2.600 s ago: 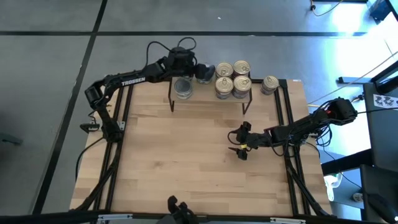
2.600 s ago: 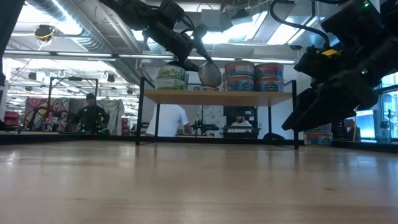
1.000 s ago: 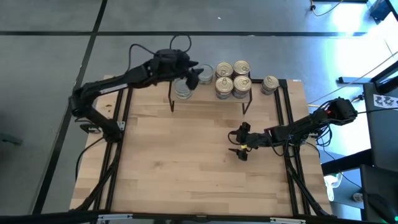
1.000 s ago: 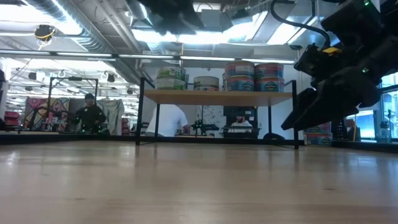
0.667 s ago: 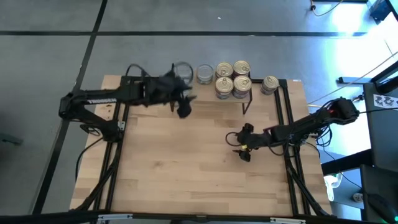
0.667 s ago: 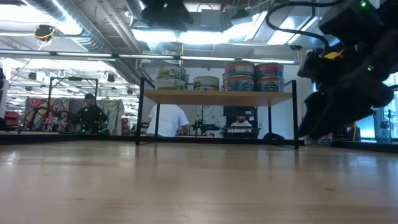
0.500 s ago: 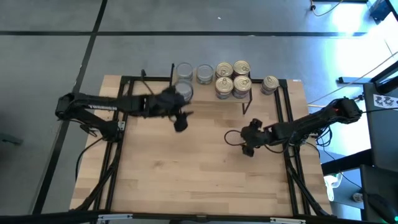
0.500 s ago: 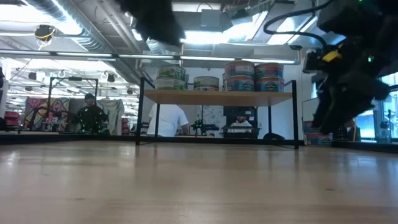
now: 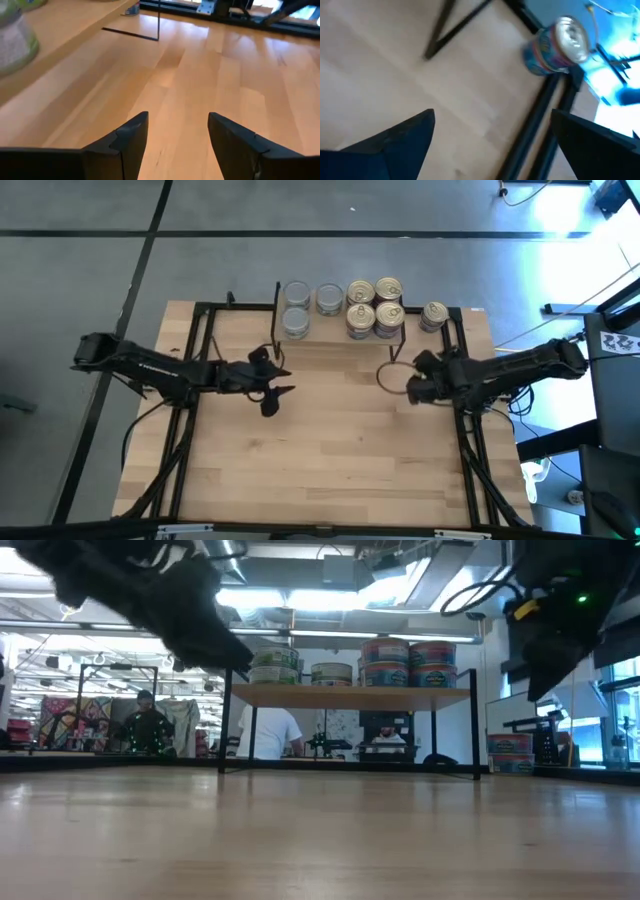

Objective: Stack canned seafood by type on shelf
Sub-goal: Adjust the blue pink tuna can

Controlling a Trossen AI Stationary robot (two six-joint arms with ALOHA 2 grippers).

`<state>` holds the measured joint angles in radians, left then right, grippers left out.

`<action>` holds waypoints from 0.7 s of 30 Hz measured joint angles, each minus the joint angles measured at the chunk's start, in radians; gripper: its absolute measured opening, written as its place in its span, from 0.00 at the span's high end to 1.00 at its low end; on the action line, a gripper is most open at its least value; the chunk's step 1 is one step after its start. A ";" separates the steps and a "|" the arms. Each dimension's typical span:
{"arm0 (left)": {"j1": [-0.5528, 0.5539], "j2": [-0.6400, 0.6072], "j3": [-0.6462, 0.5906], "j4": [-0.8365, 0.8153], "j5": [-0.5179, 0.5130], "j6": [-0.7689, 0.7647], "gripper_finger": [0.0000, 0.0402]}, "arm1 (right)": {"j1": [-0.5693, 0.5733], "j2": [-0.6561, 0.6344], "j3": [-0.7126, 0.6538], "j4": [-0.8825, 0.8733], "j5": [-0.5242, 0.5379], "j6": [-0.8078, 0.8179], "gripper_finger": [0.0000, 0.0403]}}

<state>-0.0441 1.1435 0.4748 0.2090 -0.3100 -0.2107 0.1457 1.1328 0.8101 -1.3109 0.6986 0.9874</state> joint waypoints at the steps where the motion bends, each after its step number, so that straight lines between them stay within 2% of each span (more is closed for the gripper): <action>1: -0.002 -0.005 -0.030 0.032 -0.001 -0.011 0.49 | -0.033 0.000 0.001 0.002 0.009 -0.005 0.02; 5: -0.003 -0.007 -0.091 0.090 -0.001 -0.052 0.49 | -0.204 0.001 0.001 0.001 0.016 -0.104 0.06; 8: -0.003 -0.007 -0.108 0.091 -0.001 -0.069 0.49 | -0.333 0.001 0.001 0.032 0.027 -0.186 0.15; 14: -0.004 -0.007 -0.109 0.080 -0.001 -0.034 0.49 | -0.530 -0.015 0.001 0.176 -0.024 -0.337 0.42; 17: -0.004 -0.009 -0.109 0.075 -0.001 -0.011 0.49 | -0.580 -0.040 0.001 0.208 -0.045 -0.364 0.58; 21: -0.004 -0.009 -0.109 0.056 0.000 0.020 0.49 | -0.620 -0.091 0.001 0.252 -0.012 -0.359 0.77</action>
<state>-0.0483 1.1347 0.3656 0.2651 -0.3103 -0.1906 -0.4743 1.0419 0.8110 -1.0589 0.6867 0.6279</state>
